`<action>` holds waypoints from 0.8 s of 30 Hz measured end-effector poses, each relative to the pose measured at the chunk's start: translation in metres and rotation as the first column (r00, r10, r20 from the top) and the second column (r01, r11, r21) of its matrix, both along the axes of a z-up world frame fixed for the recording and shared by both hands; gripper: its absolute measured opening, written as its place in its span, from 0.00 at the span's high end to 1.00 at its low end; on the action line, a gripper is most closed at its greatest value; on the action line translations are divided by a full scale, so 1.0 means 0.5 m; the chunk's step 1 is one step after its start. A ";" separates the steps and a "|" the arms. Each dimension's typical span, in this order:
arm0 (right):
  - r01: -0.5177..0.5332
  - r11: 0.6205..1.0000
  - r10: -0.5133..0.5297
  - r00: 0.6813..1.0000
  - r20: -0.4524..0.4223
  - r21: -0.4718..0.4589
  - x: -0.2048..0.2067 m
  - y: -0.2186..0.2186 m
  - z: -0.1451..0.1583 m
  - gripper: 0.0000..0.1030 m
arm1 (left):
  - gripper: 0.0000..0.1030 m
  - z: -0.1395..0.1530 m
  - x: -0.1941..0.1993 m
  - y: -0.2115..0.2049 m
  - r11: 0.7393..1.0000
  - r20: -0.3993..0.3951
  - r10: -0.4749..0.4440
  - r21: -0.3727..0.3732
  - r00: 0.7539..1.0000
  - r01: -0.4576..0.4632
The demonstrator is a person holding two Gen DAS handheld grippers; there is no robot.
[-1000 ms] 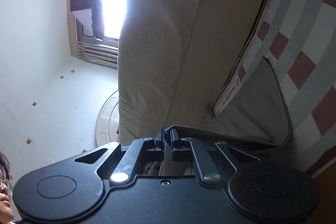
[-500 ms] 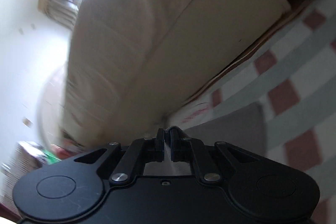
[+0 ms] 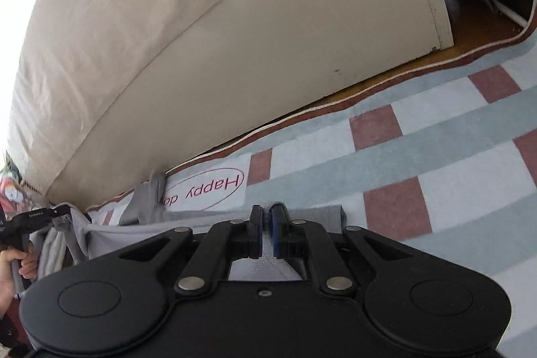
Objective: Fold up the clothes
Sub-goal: 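Carry the hem with both grippers toward the collar, folding the shirt in half, then open both grippers and release the folded hem onto the collar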
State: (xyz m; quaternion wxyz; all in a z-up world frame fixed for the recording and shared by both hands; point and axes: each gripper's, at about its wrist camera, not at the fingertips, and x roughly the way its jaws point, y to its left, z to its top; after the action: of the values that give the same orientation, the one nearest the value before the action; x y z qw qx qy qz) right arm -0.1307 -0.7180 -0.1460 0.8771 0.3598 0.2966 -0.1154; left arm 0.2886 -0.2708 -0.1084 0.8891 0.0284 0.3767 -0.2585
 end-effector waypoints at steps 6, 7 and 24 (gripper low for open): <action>0.018 0.999 -0.022 0.994 -0.109 -0.040 0.073 -0.024 -0.051 0.92 | 0.94 -0.065 0.056 -0.065 0.996 0.011 -0.043 0.079 0.999 0.042; 0.025 0.999 -0.030 0.992 -0.124 -0.043 0.084 -0.027 -0.059 0.92 | 0.94 -0.065 0.063 -0.072 0.997 0.017 -0.042 0.067 0.999 0.041; 0.123 0.977 -0.156 0.969 -0.190 -0.174 0.037 -0.027 -0.047 0.50 | 0.38 -0.053 -0.080 0.009 0.994 0.070 -0.039 -0.095 0.997 0.045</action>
State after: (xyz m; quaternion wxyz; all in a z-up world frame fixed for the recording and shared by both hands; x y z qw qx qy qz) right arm -0.1124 -0.7312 -0.1693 0.8581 0.2942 0.3480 -0.2368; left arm 0.2488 -0.2663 -0.1349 0.8960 0.0021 0.3327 -0.2940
